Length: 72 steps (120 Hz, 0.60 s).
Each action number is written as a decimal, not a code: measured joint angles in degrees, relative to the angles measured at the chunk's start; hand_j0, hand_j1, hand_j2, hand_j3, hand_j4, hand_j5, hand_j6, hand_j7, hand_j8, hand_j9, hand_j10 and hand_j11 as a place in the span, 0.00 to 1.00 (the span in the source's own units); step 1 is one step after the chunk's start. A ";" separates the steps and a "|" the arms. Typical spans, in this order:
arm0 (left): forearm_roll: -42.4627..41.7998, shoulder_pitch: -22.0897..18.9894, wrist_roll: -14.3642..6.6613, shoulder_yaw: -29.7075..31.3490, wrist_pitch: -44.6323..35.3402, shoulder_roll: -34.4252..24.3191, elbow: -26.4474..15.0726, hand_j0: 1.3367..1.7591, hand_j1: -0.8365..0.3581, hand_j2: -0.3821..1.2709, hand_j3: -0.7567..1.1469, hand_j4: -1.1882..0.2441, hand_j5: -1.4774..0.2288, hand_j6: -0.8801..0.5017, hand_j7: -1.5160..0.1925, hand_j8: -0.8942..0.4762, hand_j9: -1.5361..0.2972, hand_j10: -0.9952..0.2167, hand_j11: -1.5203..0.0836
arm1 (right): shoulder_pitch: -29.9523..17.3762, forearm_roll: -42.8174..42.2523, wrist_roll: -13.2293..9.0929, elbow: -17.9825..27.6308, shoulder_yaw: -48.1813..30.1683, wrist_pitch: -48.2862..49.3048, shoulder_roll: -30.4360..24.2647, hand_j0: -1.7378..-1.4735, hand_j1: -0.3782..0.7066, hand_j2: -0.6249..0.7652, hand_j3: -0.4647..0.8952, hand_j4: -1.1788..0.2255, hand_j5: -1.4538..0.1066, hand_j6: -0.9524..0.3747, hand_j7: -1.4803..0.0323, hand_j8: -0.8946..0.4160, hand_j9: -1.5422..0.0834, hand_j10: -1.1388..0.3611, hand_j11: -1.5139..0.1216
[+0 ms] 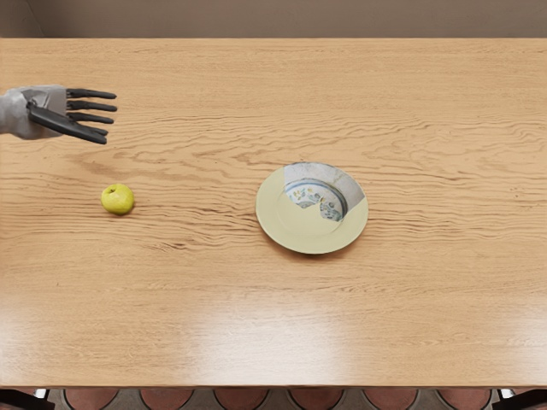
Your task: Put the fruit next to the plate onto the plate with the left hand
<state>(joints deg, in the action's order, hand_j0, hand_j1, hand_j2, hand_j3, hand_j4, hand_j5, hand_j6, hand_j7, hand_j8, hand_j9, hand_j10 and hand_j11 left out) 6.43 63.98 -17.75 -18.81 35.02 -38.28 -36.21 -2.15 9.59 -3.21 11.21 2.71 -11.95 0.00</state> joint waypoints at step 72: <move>29.33 1.75 -13.47 0.85 -14.23 -16.24 -42.99 0.76 0.75 0.26 0.40 0.66 0.68 0.46 0.70 0.47 0.66 0.62 0.75 | -0.05 -0.01 0.05 -0.13 0.01 0.00 0.00 0.30 0.07 0.44 0.34 0.81 0.90 0.69 0.95 0.65 0.92 0.73 0.90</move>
<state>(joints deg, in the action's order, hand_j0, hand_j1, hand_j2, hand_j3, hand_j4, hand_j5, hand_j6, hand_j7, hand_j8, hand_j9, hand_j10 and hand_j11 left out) 35.76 65.73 -31.22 -17.97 20.79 -54.52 -79.20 -2.20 9.58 -3.16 11.08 2.72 -11.95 0.00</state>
